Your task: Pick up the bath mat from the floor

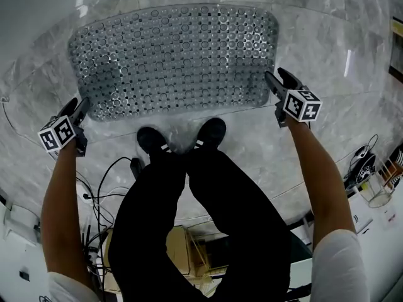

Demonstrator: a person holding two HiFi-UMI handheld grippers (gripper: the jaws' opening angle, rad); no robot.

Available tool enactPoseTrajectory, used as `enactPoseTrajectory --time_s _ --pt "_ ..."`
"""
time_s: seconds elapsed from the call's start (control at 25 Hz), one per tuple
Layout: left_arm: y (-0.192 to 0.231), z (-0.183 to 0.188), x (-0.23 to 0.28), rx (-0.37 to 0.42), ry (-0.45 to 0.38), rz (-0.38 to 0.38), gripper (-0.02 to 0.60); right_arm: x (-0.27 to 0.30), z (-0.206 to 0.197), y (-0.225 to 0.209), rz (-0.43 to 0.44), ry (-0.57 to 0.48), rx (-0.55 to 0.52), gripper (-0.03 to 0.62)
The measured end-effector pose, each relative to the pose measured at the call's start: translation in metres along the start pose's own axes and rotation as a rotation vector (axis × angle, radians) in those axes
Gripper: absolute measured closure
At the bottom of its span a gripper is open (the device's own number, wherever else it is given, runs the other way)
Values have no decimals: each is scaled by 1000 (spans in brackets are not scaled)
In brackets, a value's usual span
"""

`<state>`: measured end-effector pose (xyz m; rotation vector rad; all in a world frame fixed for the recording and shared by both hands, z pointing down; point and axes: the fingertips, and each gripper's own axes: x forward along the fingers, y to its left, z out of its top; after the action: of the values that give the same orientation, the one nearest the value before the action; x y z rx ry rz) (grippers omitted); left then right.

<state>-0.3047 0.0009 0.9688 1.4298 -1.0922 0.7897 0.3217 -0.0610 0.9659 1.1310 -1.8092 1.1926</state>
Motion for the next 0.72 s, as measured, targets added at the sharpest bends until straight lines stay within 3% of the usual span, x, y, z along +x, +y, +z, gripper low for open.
enactPoseTrajectory --time_s 0.2,0.6,0.72 --pt "-5 5 22 31 7 -15 324 9 -8 -12 -3 6 51 342" --pt "8 -1 46 13 85 55 333 32 -20 -1 13 37 68 345" --pt "7 -2 46 0 78 57 361 31 -19 -5 -10 34 105 406"
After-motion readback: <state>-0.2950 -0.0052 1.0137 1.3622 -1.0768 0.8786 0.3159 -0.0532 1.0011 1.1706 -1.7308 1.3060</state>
